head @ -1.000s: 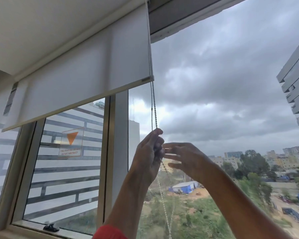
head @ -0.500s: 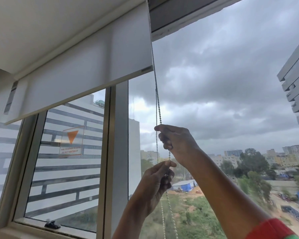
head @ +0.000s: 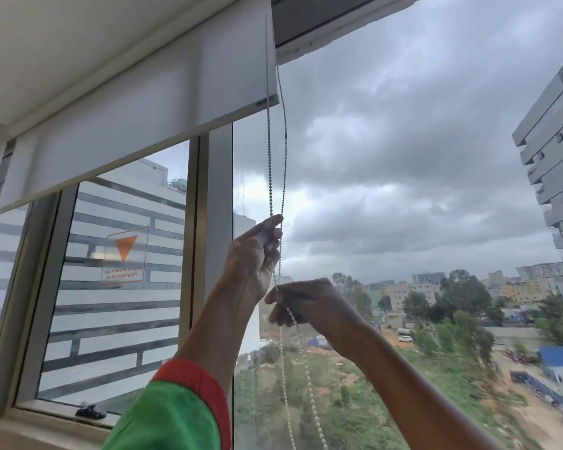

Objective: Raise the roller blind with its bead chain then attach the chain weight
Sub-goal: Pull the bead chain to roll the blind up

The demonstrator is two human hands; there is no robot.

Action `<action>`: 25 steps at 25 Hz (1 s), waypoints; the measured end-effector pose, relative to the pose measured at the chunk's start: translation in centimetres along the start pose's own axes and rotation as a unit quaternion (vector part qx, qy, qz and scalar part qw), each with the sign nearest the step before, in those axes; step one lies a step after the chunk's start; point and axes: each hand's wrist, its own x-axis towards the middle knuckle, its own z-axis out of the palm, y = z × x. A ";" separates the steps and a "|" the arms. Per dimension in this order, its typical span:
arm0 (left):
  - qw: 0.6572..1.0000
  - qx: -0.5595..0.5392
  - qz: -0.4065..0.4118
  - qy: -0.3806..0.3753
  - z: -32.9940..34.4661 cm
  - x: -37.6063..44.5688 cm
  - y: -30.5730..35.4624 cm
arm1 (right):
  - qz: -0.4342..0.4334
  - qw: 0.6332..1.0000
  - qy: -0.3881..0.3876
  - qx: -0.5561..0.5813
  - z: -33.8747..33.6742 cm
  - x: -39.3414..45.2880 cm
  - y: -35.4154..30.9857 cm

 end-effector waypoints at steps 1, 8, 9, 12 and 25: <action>1.000 0.004 0.006 0.002 -0.1 -0.2 -0.2 | 0.014 1.000 -0.006 0.003 -0.2 0.2 -0.2; 0.999 0.032 0.010 0.002 0.4 -2.3 -0.5 | 0.039 0.991 0.086 0.096 -2.1 2.0 -3.8; 1.000 0.028 0.005 0.000 0.7 -2.9 -1.1 | 0.032 0.988 0.100 0.117 -2.4 2.4 -4.6; 1.000 -0.019 -0.017 -0.010 0.8 -4.5 -3.6 | 0.005 0.986 0.094 0.135 -2.5 3.2 -6.6; 0.995 0.093 -0.026 0.006 -2.6 -8.4 -11.5 | 0.088 0.986 0.067 0.124 -3.1 -0.4 1.5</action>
